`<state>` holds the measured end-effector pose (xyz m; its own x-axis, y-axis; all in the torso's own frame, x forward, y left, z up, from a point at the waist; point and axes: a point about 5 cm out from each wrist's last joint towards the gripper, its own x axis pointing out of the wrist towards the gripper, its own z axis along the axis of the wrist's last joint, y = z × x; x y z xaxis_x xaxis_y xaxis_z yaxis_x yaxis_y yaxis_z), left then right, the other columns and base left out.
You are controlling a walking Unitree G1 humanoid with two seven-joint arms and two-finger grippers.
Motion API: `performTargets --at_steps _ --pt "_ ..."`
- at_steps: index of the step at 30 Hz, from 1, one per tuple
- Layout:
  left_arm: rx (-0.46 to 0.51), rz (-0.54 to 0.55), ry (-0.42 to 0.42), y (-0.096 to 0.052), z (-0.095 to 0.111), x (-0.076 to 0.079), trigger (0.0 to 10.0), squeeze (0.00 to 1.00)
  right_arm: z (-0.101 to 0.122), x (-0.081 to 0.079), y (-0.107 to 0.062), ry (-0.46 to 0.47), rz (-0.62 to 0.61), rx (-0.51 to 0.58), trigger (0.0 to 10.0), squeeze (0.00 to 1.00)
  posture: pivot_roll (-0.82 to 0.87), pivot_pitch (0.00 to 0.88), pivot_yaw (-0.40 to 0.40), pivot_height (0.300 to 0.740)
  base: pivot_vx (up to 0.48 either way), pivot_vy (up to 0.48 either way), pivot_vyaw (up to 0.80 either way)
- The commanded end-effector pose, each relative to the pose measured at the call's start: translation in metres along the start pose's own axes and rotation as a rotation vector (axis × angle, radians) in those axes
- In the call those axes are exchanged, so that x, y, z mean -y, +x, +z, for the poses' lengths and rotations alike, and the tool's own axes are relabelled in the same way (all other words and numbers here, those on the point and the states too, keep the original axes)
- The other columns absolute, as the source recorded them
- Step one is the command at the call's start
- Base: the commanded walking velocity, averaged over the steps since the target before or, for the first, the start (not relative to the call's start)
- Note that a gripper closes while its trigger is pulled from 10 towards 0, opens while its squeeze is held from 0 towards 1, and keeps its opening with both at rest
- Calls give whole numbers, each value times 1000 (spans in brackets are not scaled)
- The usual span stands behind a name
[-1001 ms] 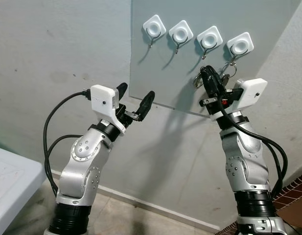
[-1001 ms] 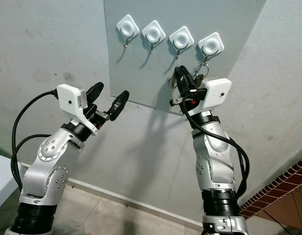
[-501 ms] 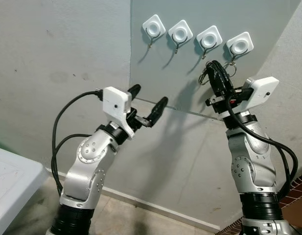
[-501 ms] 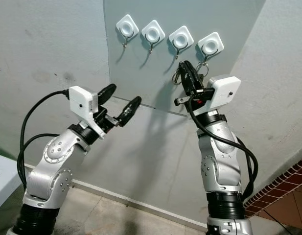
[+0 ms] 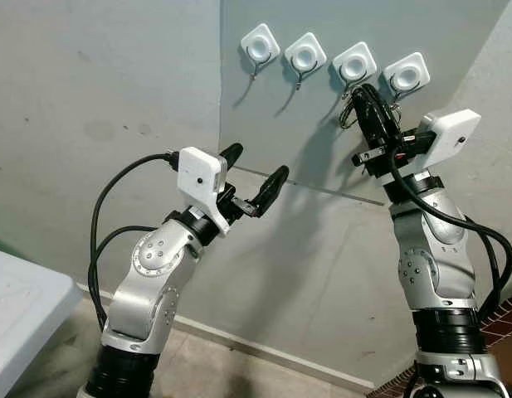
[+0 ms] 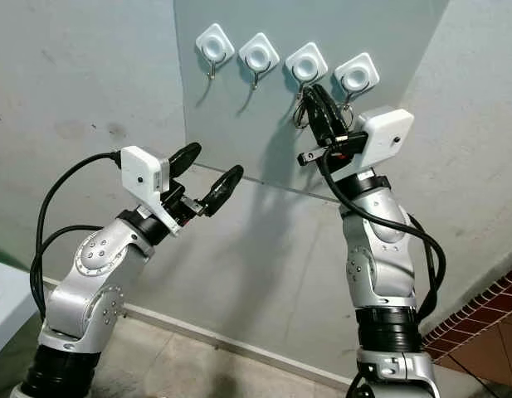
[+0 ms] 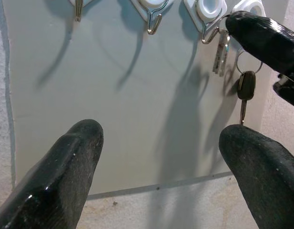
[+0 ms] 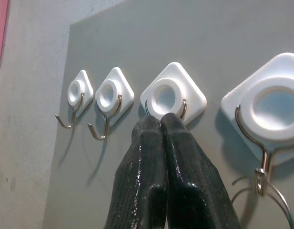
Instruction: Hang keys on a hook
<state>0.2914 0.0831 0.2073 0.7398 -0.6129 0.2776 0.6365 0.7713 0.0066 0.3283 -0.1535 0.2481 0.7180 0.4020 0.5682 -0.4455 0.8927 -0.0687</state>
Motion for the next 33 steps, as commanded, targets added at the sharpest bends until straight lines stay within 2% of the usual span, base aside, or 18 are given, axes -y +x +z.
performTargets --at_steps 1,15,26,33 --pt "9 -8 22 2 5 1 10000 0 8 4 6 -17 7 36 10000 0 28 0 -56 715 0 0 0" --pt "11 3 20 0 7 1 10000 0 9 10 14 -52 51 33 10000 0 44 0 -61 715 0 0 0" --pt "14 15 14 -1 7 1 10000 0 1 10 8 -70 61 -12 10000 0 44 0 -62 715 0 0 0" --pt "15 13 9 -1 7 1 10000 0 -1 11 6 -127 99 -45 10000 0 38 0 -60 715 0 0 0"
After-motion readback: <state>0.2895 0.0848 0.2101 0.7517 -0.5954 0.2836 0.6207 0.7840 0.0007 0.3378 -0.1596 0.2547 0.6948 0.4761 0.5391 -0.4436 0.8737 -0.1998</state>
